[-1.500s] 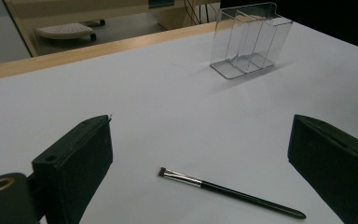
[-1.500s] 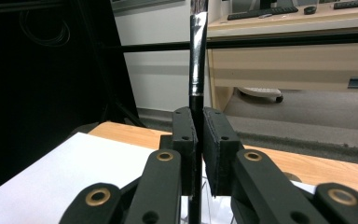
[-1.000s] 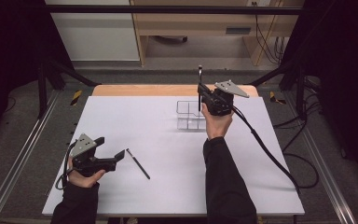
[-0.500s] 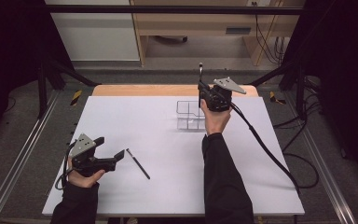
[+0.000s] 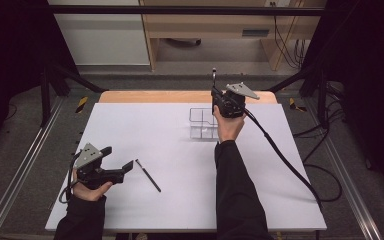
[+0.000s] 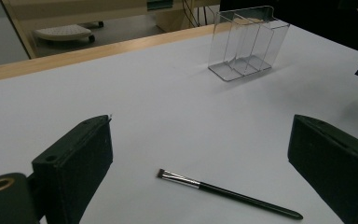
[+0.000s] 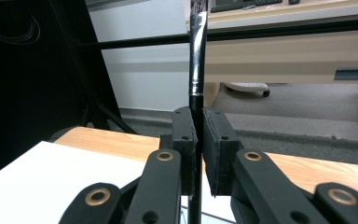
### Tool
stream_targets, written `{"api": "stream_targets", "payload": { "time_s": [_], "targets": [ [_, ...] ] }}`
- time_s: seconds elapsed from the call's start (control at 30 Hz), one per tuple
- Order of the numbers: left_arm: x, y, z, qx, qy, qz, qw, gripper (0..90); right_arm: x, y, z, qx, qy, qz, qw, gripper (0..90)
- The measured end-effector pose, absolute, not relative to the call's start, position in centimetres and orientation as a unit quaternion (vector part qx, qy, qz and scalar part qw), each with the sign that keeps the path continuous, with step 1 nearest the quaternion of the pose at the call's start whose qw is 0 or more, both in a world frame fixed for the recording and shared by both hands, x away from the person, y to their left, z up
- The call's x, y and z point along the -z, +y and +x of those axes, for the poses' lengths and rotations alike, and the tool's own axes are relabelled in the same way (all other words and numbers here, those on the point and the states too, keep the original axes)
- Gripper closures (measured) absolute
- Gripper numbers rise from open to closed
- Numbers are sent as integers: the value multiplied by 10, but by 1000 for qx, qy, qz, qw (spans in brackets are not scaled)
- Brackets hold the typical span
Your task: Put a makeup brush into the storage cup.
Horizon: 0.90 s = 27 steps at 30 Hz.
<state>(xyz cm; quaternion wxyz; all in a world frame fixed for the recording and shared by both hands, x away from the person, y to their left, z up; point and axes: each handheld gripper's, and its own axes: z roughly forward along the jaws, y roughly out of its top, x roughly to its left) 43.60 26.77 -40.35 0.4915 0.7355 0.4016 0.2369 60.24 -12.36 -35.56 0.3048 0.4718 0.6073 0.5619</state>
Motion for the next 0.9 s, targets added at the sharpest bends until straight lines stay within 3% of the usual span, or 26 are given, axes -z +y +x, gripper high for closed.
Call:
{"api": "stream_targets", "payload": {
  "time_s": [0.9],
  "targets": [
    [404,268,436,-236,401,735,493,59,381,-111,614,-551,619,472,300,841]
  ]
}}
